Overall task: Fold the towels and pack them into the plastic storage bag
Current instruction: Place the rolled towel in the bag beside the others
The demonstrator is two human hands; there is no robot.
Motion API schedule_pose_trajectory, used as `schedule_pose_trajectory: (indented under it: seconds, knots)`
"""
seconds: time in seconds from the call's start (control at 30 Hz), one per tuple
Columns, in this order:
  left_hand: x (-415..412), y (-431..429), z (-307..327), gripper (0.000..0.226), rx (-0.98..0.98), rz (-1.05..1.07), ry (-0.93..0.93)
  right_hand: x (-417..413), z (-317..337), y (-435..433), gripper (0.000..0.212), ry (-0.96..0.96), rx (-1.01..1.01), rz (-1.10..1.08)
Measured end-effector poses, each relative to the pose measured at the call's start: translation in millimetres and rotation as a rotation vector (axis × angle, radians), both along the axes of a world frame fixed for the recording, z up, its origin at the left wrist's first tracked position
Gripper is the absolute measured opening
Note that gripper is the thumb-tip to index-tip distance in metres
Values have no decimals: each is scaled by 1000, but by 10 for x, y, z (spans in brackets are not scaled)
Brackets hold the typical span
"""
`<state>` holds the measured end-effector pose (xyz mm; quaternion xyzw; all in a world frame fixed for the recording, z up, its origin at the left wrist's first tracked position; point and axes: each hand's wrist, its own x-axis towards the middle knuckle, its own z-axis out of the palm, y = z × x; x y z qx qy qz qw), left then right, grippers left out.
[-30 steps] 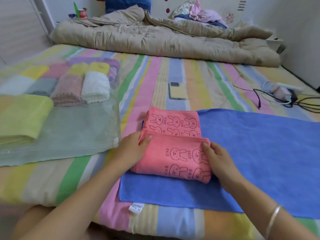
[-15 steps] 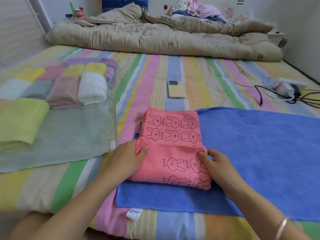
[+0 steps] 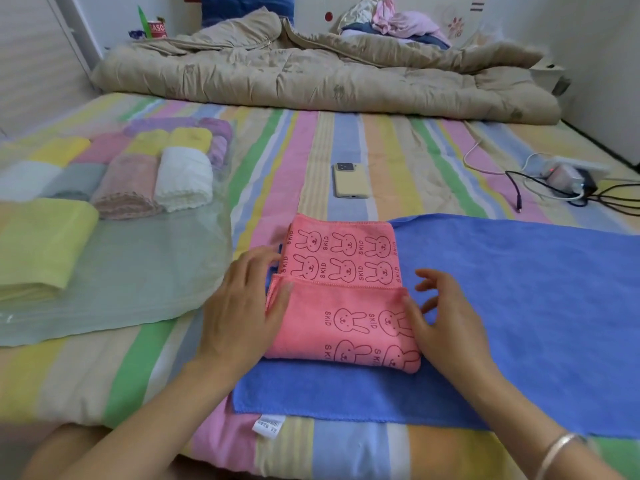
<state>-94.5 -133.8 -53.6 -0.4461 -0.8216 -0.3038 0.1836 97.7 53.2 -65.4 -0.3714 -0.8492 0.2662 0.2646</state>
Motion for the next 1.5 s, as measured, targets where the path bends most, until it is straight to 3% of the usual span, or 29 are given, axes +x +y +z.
schedule_pose_trajectory:
  seconds: [0.1,0.17,0.27,0.5,0.63,0.73,0.8,0.97,1.13,1.3,1.37,1.43,1.5]
  knots:
    - [-67,-189,-43,57,-126,-456,114,205,54,116,47,13,279,424]
    - [-93,-249,-144,75,-316,-543,109,288,94,121,53,-109,318,701]
    - [-124,-219,-241,77,-394,-552,41,277,34,98,72,-243,396,801]
    - [-190,-185,-213,66,-295,-472,-243,163,-83,185,70,-137,375,696]
    - [-223,36,-36,28,-17,-326,-420,35,18,194,33,98,90,461]
    - [-408,369,106,40,190,-140,-519,-291,113,313,14,251,-153,269]
    - [-584,592,114,41,232,-70,-611,-553,136,459,16,270,-245,153]
    - [-919,1079,-26,44,-22,73,-549,-1011,-5,819,36,90,-383,-38]
    - [-1146,1348,-237,66,-323,230,-517,-1095,-92,935,44,-126,-318,-141]
    - [-1160,1408,-249,71,-399,288,-583,-1104,-142,970,83,-393,-279,-203]
    - [-1127,1389,-221,70,-400,302,-590,-1130,-85,962,74,-347,-422,-172]
    - [-1047,1352,-154,67,-416,325,-551,-1152,8,926,54,-139,-629,-109]
    - [-925,1305,4,58,-482,391,-393,-1141,114,842,40,67,-679,-63]
